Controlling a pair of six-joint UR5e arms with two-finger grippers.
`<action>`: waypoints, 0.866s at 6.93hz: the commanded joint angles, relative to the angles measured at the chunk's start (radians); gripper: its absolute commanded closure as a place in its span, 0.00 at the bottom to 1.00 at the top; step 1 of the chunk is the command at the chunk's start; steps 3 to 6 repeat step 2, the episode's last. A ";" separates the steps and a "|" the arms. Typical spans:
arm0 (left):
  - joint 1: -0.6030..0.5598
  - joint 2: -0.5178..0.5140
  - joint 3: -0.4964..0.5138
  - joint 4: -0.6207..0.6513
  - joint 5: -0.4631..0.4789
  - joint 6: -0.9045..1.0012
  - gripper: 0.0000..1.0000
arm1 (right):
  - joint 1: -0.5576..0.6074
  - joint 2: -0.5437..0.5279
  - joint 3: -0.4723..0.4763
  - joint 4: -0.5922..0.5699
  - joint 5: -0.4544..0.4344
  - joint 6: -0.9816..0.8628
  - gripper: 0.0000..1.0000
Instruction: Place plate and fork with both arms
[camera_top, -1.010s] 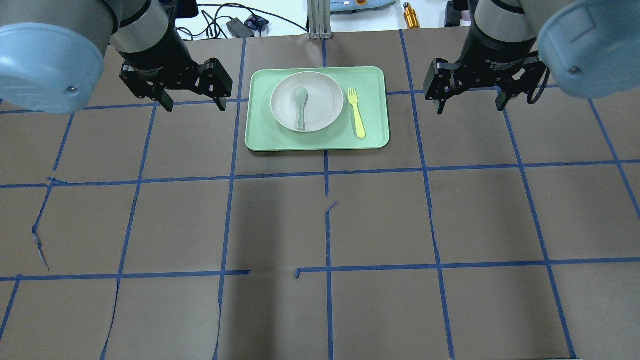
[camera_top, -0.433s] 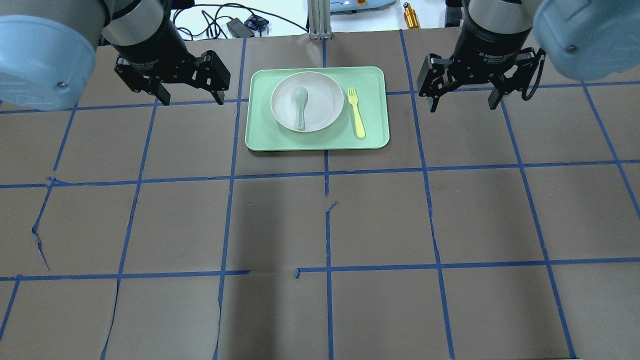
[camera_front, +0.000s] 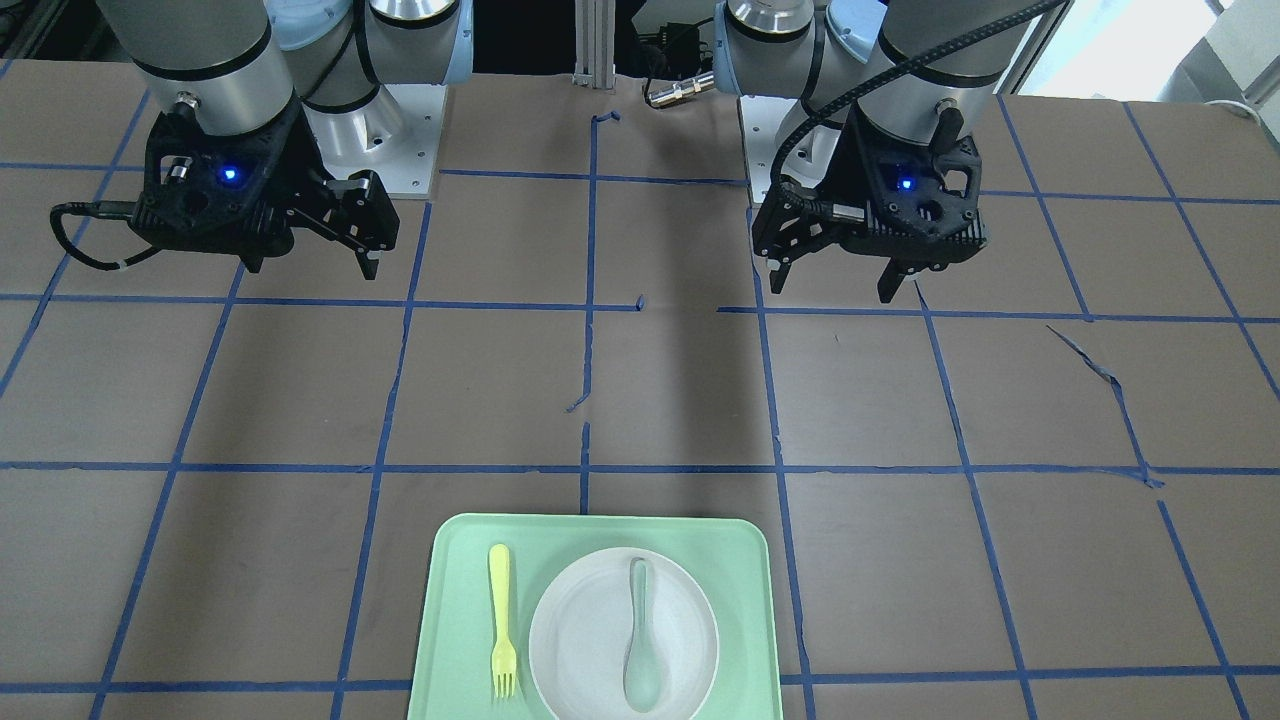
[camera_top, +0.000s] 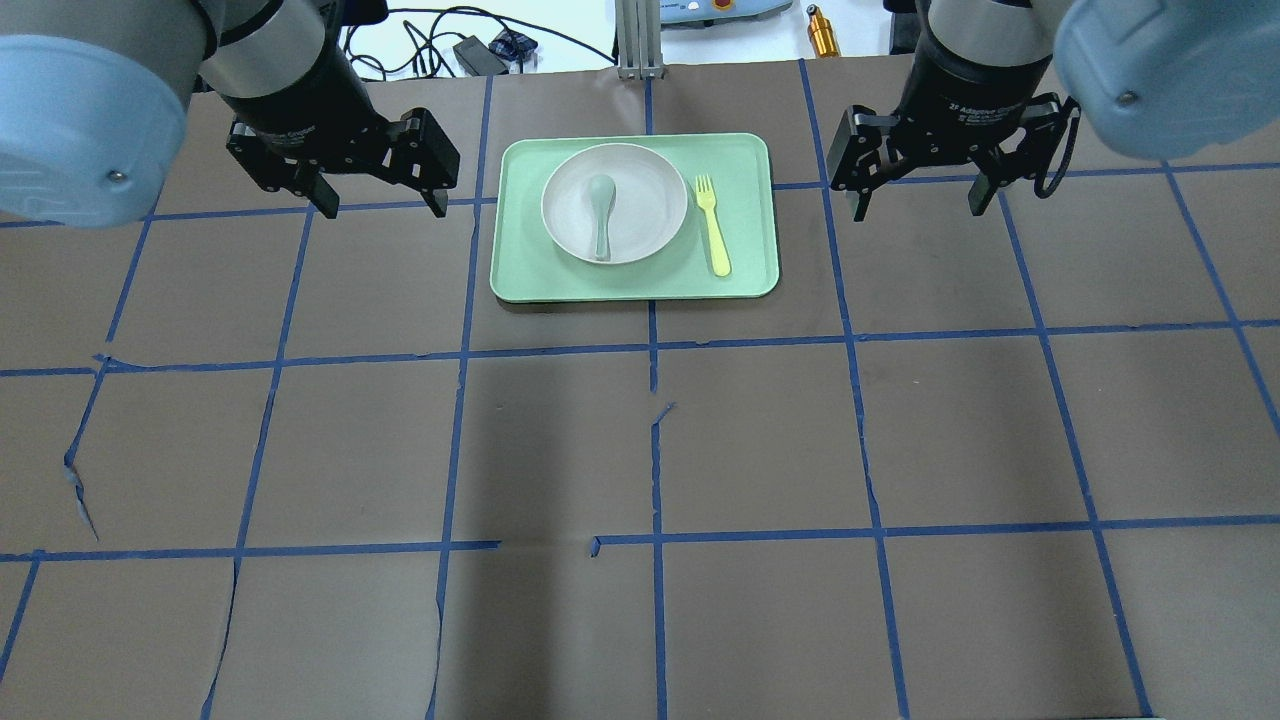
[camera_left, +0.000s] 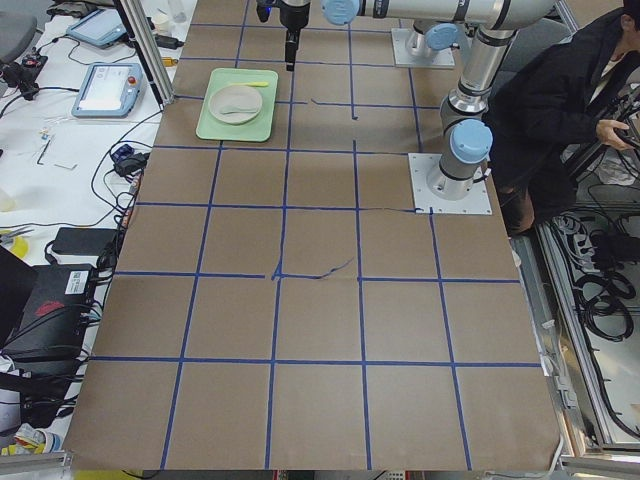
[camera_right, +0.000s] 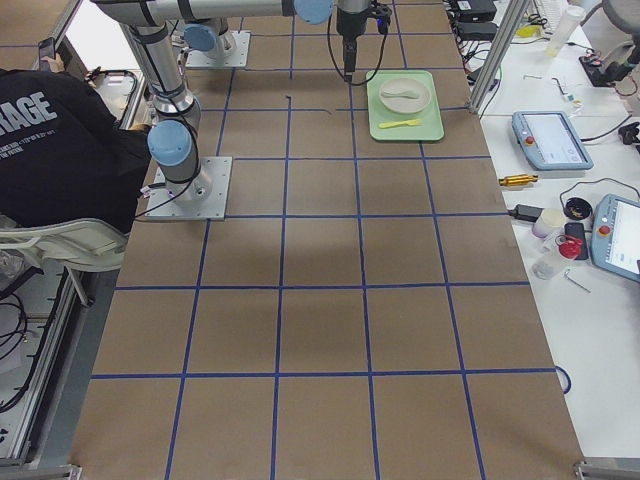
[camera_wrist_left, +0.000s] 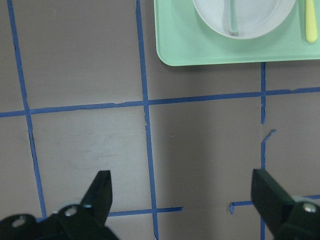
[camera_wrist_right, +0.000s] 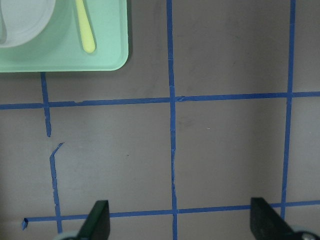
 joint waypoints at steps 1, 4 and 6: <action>0.001 0.000 -0.001 -0.001 0.000 0.000 0.00 | 0.000 0.002 0.004 -0.017 0.011 0.000 0.00; -0.001 0.002 -0.001 -0.001 0.000 0.000 0.00 | 0.000 0.004 0.001 -0.018 0.046 0.000 0.00; -0.001 0.002 -0.001 -0.001 0.000 0.000 0.00 | 0.000 0.004 0.001 -0.018 0.046 0.000 0.00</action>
